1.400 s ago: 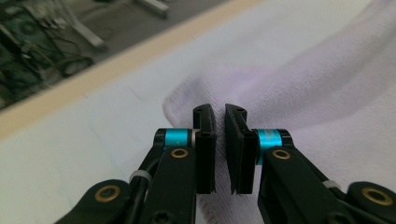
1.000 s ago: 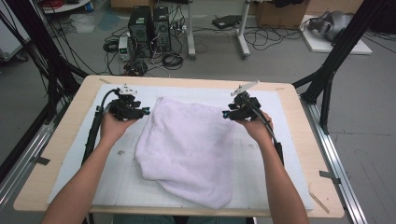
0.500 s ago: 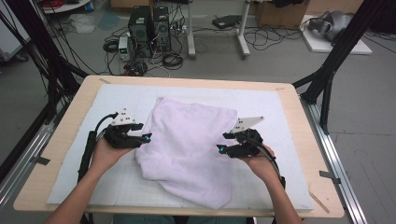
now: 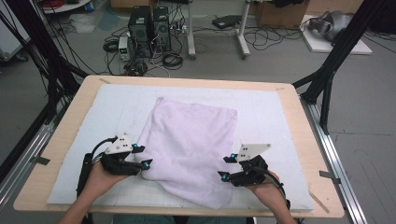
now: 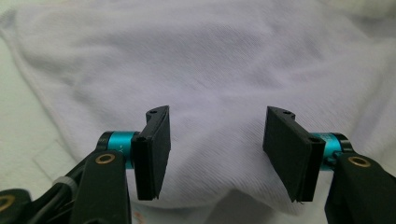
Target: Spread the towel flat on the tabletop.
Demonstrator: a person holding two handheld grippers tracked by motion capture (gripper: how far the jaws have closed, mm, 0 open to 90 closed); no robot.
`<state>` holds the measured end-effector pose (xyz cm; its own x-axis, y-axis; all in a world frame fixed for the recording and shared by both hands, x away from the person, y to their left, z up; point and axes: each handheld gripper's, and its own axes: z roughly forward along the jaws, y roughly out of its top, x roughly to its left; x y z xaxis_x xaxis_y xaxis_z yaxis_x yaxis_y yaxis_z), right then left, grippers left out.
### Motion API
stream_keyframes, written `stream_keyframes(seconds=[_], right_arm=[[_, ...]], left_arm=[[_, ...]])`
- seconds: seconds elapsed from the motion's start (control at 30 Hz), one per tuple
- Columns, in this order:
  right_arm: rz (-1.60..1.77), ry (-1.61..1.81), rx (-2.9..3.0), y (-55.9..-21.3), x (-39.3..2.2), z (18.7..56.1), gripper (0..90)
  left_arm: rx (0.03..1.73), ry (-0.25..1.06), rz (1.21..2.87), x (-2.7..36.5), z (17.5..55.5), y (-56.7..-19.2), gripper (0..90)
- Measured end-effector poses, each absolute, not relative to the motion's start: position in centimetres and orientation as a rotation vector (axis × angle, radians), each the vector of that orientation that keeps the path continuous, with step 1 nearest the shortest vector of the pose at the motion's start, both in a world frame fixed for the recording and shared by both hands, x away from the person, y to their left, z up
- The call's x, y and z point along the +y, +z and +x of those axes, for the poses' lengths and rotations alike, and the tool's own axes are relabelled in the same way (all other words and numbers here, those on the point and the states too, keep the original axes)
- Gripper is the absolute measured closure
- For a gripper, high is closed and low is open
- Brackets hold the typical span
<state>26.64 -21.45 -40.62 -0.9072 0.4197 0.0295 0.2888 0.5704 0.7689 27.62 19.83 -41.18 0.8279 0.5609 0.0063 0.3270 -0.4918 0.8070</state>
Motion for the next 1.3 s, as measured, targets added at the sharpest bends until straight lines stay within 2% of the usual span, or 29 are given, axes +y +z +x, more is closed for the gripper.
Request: stream_keyframes(seconds=[0.13, 0.27, 0.4, 0.5, 0.57, 0.6, 0.77, 0.93, 1.1, 1.3], right_arm=[[0.548, 1.221, 2.683, -41.2, -20.3, 25.5, 42.5], [0.532, 1.175, 2.722, -42.4, -19.4, 25.2, 46.1], [0.514, 1.120, 2.789, -44.0, -18.9, 25.2, 57.5], [0.524, 1.157, 2.764, -44.2, -19.1, 25.2, 73.9], [0.510, 1.166, 2.788, -44.2, -19.1, 25.4, 83.8], [0.489, 1.155, 2.791, -44.1, -18.9, 25.4, 85.8], [0.453, 1.141, 2.768, -42.7, -18.8, 25.6, 87.6], [0.480, 1.149, 2.664, -39.8, -19.7, 27.0, 87.8], [0.560, 1.105, 2.589, -38.4, -20.6, 30.2, 87.8], [0.687, 1.067, 2.603, -39.4, -20.6, 35.1, 87.8]], left_arm=[[0.626, 0.303, 2.154, 19.7, 27.1, -42.2, 42.2], [0.601, 0.272, 2.200, 19.5, 27.2, -43.1, 51.8], [0.588, 0.282, 2.221, 19.3, 27.1, -43.4, 65.8], [0.597, 0.277, 2.215, 19.4, 27.3, -43.3, 76.6], [0.597, 0.282, 2.215, 19.4, 27.3, -43.1, 79.5], [0.603, 0.286, 2.206, 19.4, 27.2, -43.0, 80.1], [0.612, 0.274, 2.155, 19.5, 27.6, -41.5, 80.8], [0.630, 0.326, 2.096, 19.5, 29.1, -39.2, 81.3], [0.686, 0.364, 2.061, 19.2, 31.7, -39.1, 81.3], [0.800, 0.358, 2.068, 17.7, 36.5, -40.1, 81.4]])
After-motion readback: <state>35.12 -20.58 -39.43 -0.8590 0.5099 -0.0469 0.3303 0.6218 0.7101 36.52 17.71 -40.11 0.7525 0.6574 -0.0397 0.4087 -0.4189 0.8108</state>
